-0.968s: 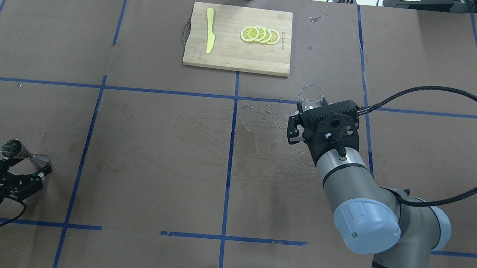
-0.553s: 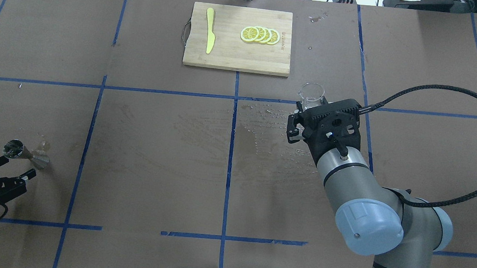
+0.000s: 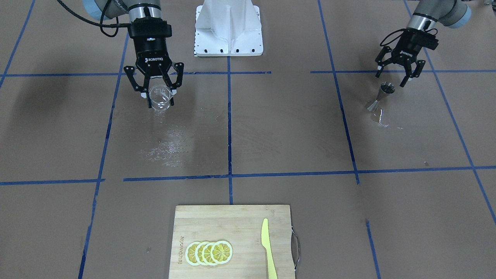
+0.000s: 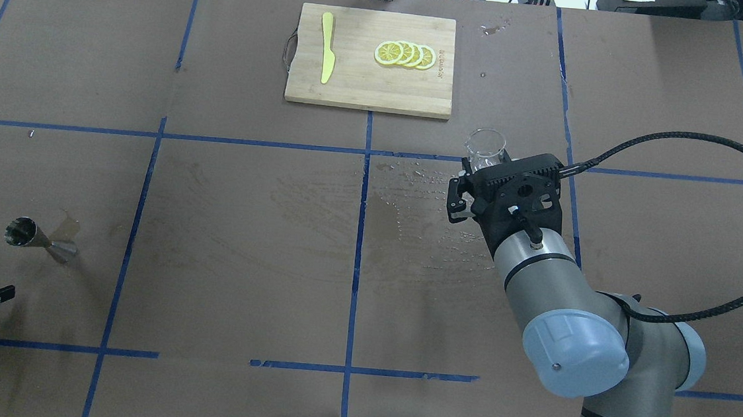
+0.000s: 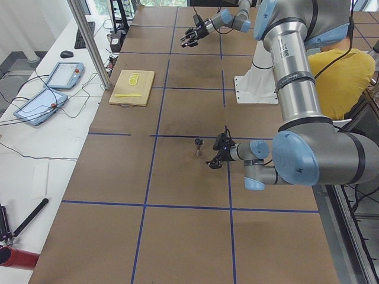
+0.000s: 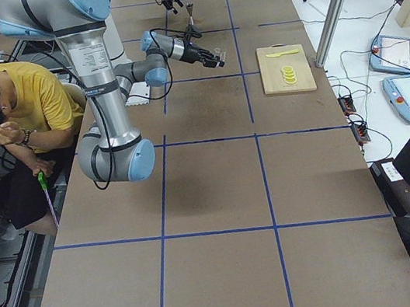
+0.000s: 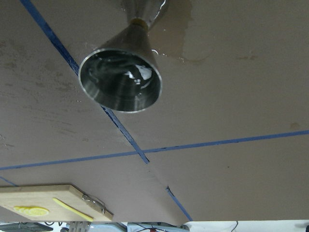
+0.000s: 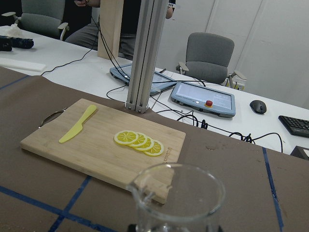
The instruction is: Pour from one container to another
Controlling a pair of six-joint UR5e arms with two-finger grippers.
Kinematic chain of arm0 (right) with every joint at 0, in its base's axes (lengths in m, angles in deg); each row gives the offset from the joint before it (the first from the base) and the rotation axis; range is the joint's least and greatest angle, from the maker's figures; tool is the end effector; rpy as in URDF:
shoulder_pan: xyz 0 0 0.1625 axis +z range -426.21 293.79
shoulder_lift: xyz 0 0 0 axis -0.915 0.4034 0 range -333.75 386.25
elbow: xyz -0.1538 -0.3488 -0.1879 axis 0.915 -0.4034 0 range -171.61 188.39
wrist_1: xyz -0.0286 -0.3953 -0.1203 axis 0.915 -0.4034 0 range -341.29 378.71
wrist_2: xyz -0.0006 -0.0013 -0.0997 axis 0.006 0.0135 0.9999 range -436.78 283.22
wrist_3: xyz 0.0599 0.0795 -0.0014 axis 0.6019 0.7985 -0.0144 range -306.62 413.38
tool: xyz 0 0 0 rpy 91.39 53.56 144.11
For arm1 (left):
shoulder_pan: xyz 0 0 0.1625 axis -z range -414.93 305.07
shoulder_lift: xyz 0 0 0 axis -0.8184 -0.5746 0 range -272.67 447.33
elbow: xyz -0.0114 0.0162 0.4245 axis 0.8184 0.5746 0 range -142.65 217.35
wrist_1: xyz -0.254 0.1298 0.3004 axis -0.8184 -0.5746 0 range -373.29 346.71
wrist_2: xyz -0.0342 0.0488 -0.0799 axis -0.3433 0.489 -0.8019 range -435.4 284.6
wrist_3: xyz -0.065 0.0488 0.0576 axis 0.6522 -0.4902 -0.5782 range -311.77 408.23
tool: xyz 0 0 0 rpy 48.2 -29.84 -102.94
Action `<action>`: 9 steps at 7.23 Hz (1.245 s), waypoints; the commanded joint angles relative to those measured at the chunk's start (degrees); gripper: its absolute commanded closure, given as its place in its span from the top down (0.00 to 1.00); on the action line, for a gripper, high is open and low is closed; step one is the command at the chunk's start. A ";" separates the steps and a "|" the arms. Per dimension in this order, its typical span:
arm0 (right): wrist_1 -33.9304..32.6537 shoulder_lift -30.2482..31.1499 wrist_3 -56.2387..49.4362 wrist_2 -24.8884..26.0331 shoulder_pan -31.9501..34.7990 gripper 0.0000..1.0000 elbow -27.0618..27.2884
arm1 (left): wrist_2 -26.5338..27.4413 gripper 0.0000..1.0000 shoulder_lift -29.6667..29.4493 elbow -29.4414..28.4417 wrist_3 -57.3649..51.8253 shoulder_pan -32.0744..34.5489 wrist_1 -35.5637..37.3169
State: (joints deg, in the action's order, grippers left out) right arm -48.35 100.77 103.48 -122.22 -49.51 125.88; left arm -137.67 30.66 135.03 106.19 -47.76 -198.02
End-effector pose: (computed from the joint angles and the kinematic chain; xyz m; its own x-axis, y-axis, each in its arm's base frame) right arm -0.4260 -0.3399 0.2427 0.8248 -0.2297 0.5167 -0.3771 0.4575 0.8053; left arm 0.2137 -0.2079 0.6257 0.5876 0.3993 -0.7037 0.2713 0.7222 0.6363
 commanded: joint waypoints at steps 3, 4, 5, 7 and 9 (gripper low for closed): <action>9.60 12.00 4.48 0.26 0.09 0.00 1.15 | -29.29 1.00 2.20 -4.76 -25.17 29.27 0.07; 15.41 16.74 4.48 0.61 0.09 0.00 0.72 | -38.35 1.00 -2.70 -7.83 -33.80 41.49 2.42; 21.65 22.19 4.83 2.09 0.09 0.00 -0.59 | -47.15 1.00 -6.31 -8.04 -42.33 52.49 10.62; 37.62 27.32 5.01 6.04 -0.09 0.00 -10.21 | -58.44 1.00 -15.02 -7.77 -53.27 65.82 28.21; 51.88 26.90 7.01 6.77 -1.49 0.00 -21.39 | -66.35 1.00 -19.25 -4.55 -53.93 69.63 40.86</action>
State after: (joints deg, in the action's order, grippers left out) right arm -5.25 127.54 109.07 -116.14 -50.10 110.80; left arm -198.63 14.22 128.43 53.38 18.76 -165.74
